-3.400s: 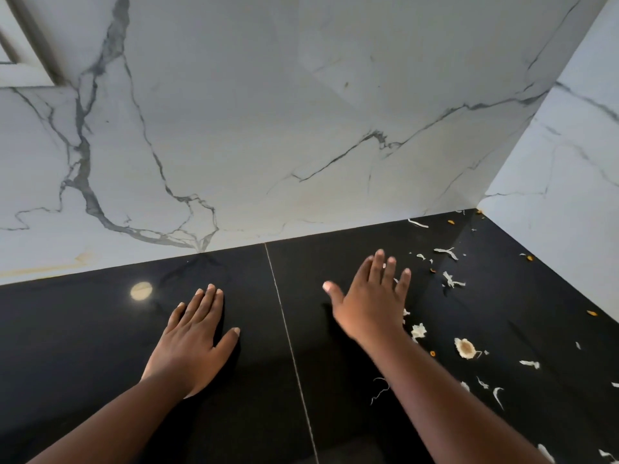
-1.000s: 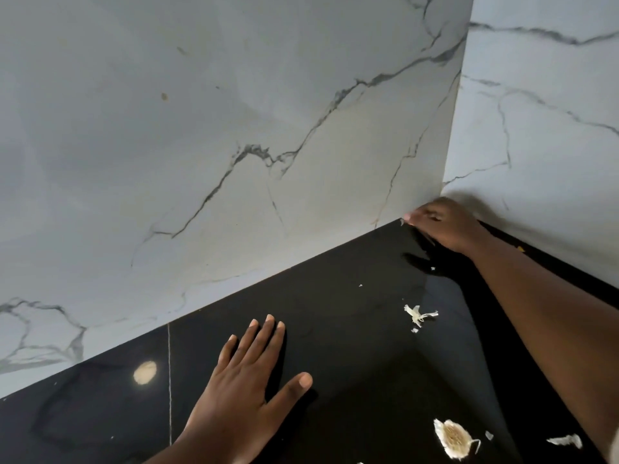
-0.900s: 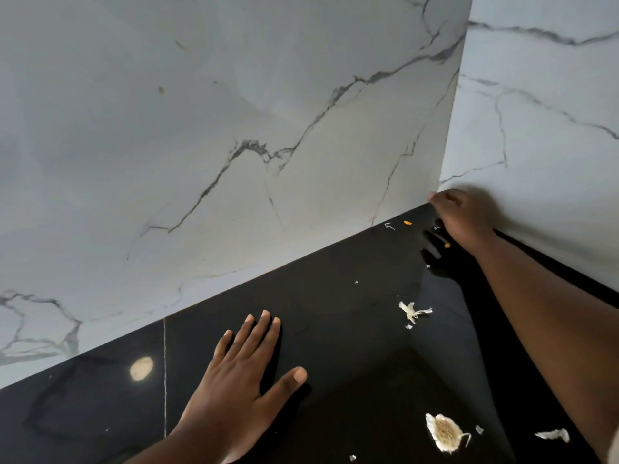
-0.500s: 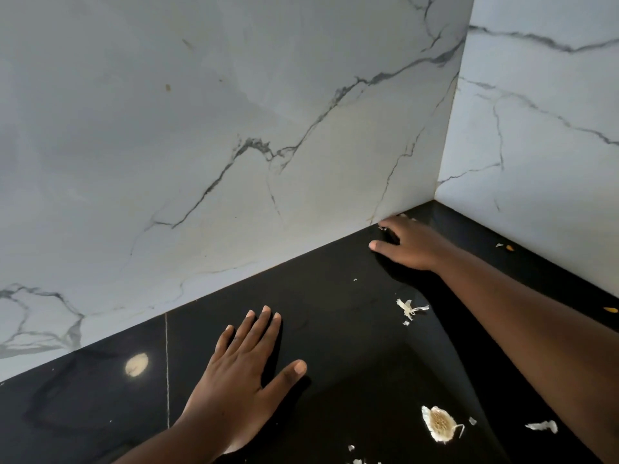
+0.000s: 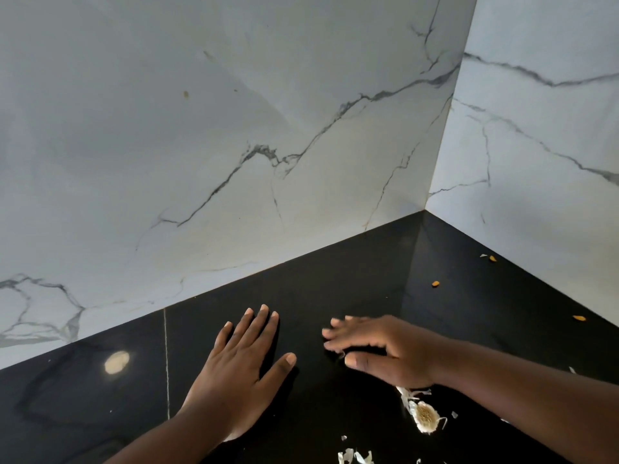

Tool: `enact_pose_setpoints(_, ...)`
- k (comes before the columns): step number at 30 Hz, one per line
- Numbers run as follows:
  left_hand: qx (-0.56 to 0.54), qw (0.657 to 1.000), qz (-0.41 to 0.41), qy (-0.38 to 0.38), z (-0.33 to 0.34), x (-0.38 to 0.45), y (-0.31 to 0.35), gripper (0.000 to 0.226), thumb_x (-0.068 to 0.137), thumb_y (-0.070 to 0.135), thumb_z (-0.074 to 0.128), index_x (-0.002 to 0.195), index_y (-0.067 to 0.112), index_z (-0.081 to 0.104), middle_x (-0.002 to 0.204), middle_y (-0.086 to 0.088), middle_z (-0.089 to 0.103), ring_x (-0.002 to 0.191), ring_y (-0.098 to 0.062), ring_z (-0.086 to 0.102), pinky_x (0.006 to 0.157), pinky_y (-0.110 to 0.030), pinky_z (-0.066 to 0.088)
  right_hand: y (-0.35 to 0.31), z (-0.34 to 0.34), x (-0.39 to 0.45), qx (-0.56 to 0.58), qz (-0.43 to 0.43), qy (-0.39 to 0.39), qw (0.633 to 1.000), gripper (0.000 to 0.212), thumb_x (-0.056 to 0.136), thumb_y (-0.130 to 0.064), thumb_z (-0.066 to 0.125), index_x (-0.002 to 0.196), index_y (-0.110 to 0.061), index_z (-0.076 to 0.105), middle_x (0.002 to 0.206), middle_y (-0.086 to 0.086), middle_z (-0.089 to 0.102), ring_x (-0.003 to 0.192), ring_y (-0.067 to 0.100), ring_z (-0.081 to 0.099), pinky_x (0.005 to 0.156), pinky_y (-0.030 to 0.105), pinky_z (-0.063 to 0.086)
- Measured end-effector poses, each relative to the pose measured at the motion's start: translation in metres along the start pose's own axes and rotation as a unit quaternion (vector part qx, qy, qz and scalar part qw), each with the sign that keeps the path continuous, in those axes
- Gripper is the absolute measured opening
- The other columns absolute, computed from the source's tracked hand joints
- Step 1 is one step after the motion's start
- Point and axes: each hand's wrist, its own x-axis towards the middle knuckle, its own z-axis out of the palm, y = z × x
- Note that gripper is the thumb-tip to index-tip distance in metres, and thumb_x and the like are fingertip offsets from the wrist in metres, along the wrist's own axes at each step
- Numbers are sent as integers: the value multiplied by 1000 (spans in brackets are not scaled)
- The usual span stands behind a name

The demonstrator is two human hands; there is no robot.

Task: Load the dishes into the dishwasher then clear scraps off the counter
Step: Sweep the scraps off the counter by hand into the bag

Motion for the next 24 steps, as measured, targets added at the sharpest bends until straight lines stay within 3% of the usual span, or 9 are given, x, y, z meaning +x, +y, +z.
enact_pose_setpoints(2,-1,1000,4,3,0,2,-1,98,59,84,-23,146,39,-17,153,20,-24,136,4,-32,118,-30,-13,1,-15,0,87,18,72,993,35,92,-27,54,126,-31,57,135,-13,53,131,-10,37,109,10,25)
enact_pose_setpoints(4,2,1000,7,6,1,2,-2,96,62,82,-20,147,38,-15,153,20,-24,136,3,-31,118,-30,-13,27,-47,4,76,70,198,975,30,92,-28,56,122,-32,60,132,-9,57,130,-5,41,110,17,29)
enact_pose_setpoints(6,2,1000,8,8,3,1,-3,95,66,85,-15,148,37,-13,154,19,-23,136,3,-31,118,-29,-13,63,-83,0,-38,146,265,952,32,94,-34,57,126,-29,60,136,-4,56,136,5,37,114,28,28)
enact_pose_setpoints(8,6,1000,6,8,3,0,-1,90,71,83,-10,149,37,-14,154,19,-23,136,3,-31,118,-29,-13,96,-108,-15,-170,218,272,922,40,93,-40,56,129,-23,60,139,-2,55,139,15,36,115,37,28)
enact_pose_setpoints(12,5,1000,4,11,1,1,-1,86,75,80,-6,149,37,-13,153,19,-23,137,2,-30,117,-28,-14,123,-117,-35,-150,291,262,908,48,95,-35,53,139,-16,50,150,1,40,143,18,28,116,34,19)
enact_pose_setpoints(16,12,1000,5,15,4,1,-5,80,77,71,-2,149,36,-13,153,18,-23,138,1,-30,116,-28,-15,112,-103,-24,-157,283,227,919,59,94,-43,49,145,-14,40,156,5,28,146,17,16,116,27,7)
enact_pose_setpoints(21,13,1000,4,12,4,1,-4,81,76,72,-2,148,36,-13,153,17,-22,139,-1,-28,116,-29,-15,47,-46,-18,-205,153,89,963,113,66,-93,8,151,-21,24,160,-3,13,146,6,0,115,19,-4)
enact_pose_setpoints(24,6,1000,7,16,4,1,-4,84,75,72,-2,149,35,-11,154,17,-20,139,-1,-26,116,-28,-14,-3,-1,-17,-216,42,11,975,100,76,-84,16,153,-21,18,160,-7,4,144,1,-9,111,13,-11)
